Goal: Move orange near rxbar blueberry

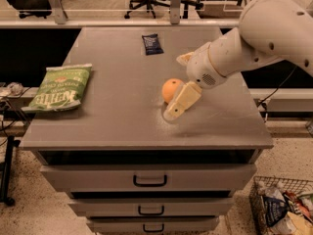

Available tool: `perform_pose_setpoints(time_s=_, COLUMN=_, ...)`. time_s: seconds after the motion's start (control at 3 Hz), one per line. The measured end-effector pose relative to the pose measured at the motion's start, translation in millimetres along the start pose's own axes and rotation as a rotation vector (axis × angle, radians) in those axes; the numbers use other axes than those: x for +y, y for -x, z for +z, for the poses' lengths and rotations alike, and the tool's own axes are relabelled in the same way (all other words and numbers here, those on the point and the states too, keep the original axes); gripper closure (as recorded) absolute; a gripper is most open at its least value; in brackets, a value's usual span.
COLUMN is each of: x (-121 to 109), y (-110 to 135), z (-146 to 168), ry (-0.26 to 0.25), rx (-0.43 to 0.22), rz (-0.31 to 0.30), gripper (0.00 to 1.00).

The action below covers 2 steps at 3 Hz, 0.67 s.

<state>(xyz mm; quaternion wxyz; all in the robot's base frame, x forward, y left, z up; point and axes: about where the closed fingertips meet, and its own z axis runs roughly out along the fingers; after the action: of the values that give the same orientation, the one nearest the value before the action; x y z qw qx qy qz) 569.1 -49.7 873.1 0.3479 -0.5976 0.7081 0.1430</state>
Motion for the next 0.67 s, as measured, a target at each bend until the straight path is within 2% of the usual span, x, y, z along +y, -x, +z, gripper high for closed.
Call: perform_pose_setpoints(time_s=0.67, x=4.6, y=-11.0, z=11.0, ry=0.016, rx=0.003, rz=0.027, gripper=0.40)
